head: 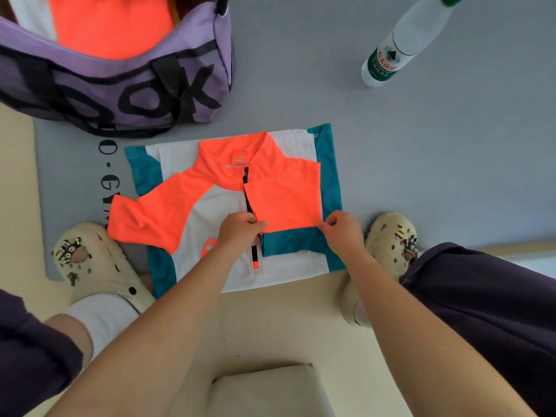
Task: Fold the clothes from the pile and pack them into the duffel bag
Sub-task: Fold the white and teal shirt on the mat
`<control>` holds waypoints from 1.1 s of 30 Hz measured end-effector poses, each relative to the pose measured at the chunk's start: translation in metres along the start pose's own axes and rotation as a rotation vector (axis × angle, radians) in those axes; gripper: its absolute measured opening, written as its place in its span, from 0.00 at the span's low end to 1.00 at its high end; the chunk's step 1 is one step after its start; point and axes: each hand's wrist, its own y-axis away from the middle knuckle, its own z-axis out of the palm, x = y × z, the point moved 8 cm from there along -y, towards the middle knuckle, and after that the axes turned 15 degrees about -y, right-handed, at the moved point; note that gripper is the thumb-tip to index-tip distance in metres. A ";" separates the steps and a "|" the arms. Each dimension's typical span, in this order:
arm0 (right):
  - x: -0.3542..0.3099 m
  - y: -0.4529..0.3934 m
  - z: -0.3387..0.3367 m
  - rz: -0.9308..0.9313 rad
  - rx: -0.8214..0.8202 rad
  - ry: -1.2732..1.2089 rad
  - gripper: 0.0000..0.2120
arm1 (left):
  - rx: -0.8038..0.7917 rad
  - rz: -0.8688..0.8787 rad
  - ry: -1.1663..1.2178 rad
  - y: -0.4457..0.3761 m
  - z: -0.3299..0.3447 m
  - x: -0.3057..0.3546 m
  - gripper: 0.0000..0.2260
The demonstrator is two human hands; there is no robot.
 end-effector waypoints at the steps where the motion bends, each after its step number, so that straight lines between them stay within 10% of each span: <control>1: 0.000 -0.001 -0.002 -0.010 0.008 0.013 0.13 | 0.004 0.019 -0.025 -0.001 -0.001 0.001 0.12; 10: -0.037 -0.006 0.010 -0.007 0.056 0.077 0.16 | 0.016 0.110 -0.054 0.006 -0.021 0.013 0.12; 14: -0.083 0.010 0.014 -0.298 0.285 0.291 0.14 | 0.514 0.139 -0.215 0.019 -0.120 0.009 0.06; 17: -0.122 0.032 0.061 -0.565 0.155 0.334 0.20 | 0.703 0.159 -0.405 0.027 -0.184 -0.004 0.06; 22: -0.144 0.052 0.141 -0.723 -0.149 0.460 0.33 | 0.364 0.184 -0.722 0.009 -0.201 -0.031 0.22; 33: -0.134 0.046 0.150 -0.663 -0.243 0.589 0.37 | 0.128 -0.071 -0.879 -0.001 -0.233 -0.072 0.10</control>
